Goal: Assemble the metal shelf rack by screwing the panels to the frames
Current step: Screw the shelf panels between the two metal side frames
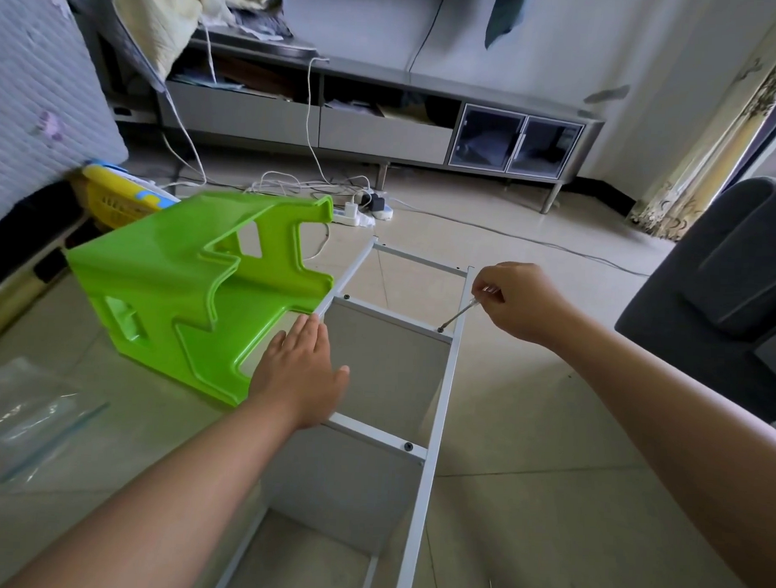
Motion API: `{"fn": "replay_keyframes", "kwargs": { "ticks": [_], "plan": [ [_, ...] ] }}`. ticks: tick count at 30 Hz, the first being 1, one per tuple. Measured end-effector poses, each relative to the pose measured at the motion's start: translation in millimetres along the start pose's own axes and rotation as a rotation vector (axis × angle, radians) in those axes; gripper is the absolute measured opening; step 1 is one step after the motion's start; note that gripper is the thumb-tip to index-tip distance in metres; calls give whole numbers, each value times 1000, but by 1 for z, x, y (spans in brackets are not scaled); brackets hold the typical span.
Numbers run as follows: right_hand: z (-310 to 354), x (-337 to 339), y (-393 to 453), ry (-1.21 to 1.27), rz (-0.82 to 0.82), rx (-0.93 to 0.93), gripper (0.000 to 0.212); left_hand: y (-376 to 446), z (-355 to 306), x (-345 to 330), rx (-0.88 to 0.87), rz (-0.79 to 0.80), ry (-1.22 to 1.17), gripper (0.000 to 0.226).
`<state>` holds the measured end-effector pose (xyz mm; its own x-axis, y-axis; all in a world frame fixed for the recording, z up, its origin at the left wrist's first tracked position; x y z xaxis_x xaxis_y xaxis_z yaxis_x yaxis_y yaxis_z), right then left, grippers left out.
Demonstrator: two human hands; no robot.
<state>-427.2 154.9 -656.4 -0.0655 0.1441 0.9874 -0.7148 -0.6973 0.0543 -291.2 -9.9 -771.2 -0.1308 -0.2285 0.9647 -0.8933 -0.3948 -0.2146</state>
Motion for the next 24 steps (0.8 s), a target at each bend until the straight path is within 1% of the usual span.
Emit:
{"fn": "replay_keyframes", "kwargs": {
  "ticks": [7,10,12,15,17,18,20,21,24],
  "plan": [
    [4,-2,3,-82,47,6,23,0,0,0,-10,-18,-13,68],
    [9,-1,9,-166,147,-18,23,0,0,-1,-16,-35,-8,69],
    [13,1,13,-230,243,-79,23,-1,0,-1,-16,-50,10,69],
    [20,8,25,-269,342,-235,36,-1,-1,-1,-7,-65,31,69],
    [22,10,30,-237,428,-322,33,0,0,-2,-2,-49,27,70],
    [22,9,31,-205,465,-338,27,1,0,-3,-1,-37,23,70],
    [26,10,29,-154,501,-317,14,2,0,-3,4,-19,14,70],
    [27,10,28,-154,497,-286,16,3,1,-3,5,-16,9,70],
    [34,15,24,-212,413,-175,19,3,0,-2,0,-22,5,70]
  ]
}}
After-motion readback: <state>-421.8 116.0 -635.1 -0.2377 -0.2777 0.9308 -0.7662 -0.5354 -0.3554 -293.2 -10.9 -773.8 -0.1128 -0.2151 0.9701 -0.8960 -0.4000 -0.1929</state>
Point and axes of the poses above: each hand's wrist, its own y-axis towards the middle knuckle, its own x-axis out of the back of the hand, z = x × y, the point moved 5 cm from there along y, towards the middle knuckle, and after that the axes turned 8 degrees about z, right-handed, at the moved point
